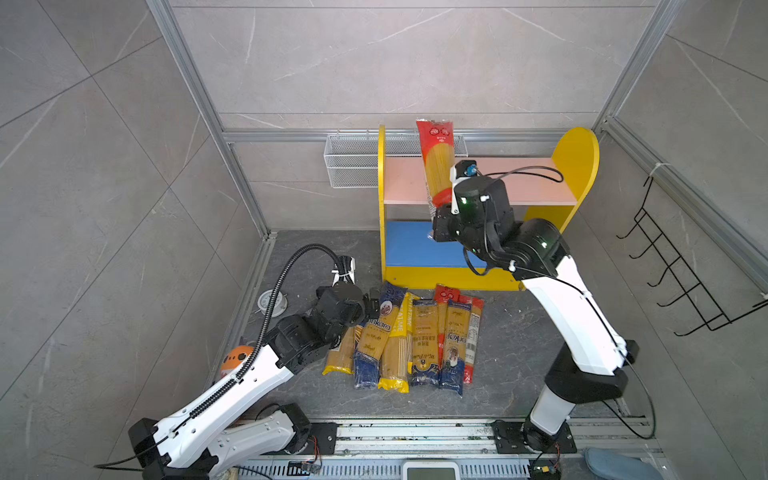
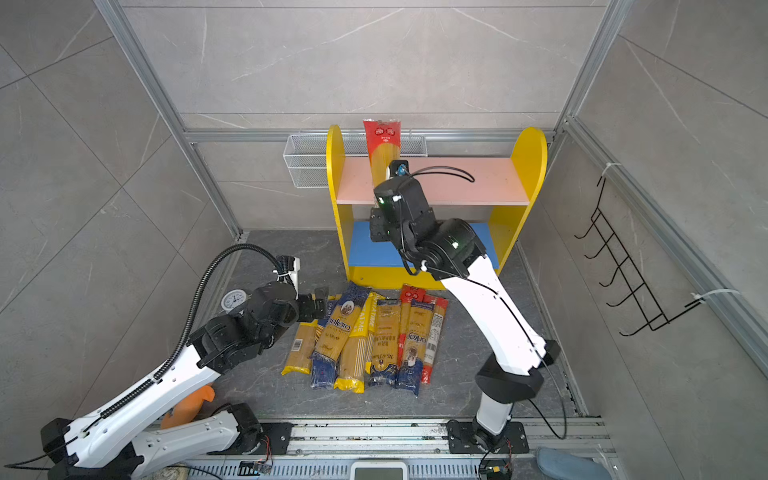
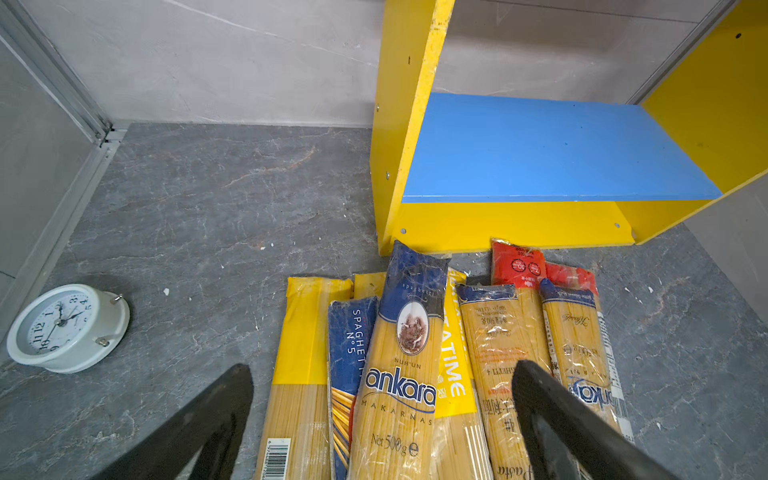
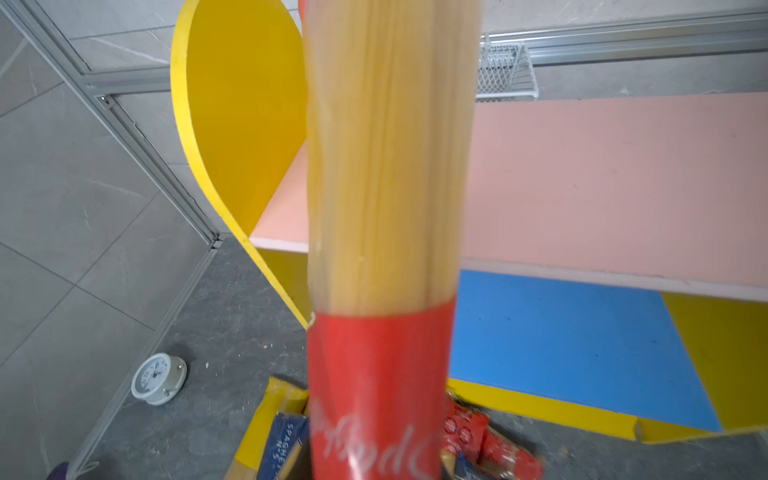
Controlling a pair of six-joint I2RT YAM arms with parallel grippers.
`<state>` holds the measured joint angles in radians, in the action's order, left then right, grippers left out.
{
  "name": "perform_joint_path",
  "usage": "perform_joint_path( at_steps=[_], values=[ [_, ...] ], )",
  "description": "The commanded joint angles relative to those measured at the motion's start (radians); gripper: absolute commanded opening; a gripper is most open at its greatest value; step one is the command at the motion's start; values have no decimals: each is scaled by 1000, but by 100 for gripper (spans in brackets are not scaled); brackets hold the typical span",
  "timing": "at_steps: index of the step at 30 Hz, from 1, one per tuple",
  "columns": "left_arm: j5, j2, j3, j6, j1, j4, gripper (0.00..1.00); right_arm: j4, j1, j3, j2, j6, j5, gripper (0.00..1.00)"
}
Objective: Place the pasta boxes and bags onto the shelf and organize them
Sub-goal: 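Carry the red packet up onto the pink upper shelf with the right gripper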
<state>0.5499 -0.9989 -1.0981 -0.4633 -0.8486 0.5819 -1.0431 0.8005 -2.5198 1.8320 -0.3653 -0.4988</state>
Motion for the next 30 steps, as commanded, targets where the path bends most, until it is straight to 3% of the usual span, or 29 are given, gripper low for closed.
perform_joint_path(
  at_steps=[1,4,10,15,23,25,30],
  values=[
    [39,24,-43,38,-1,13,100,192,-12,-231,104,23,38,0],
    [47,26,-45,44,-1,11,100,202,-43,-345,200,-8,80,0],
    [62,22,-46,60,-1,17,100,328,-86,-250,228,-60,178,0],
    [68,21,-55,72,-1,25,100,334,-90,-355,313,-70,210,0],
    [65,14,-77,90,-1,30,100,382,-116,-341,365,-145,291,0],
    [65,16,-77,93,-1,34,100,379,-118,-348,375,-152,295,4],
    [67,19,-75,94,-1,38,100,379,-122,-342,382,-167,298,30]
  ],
)
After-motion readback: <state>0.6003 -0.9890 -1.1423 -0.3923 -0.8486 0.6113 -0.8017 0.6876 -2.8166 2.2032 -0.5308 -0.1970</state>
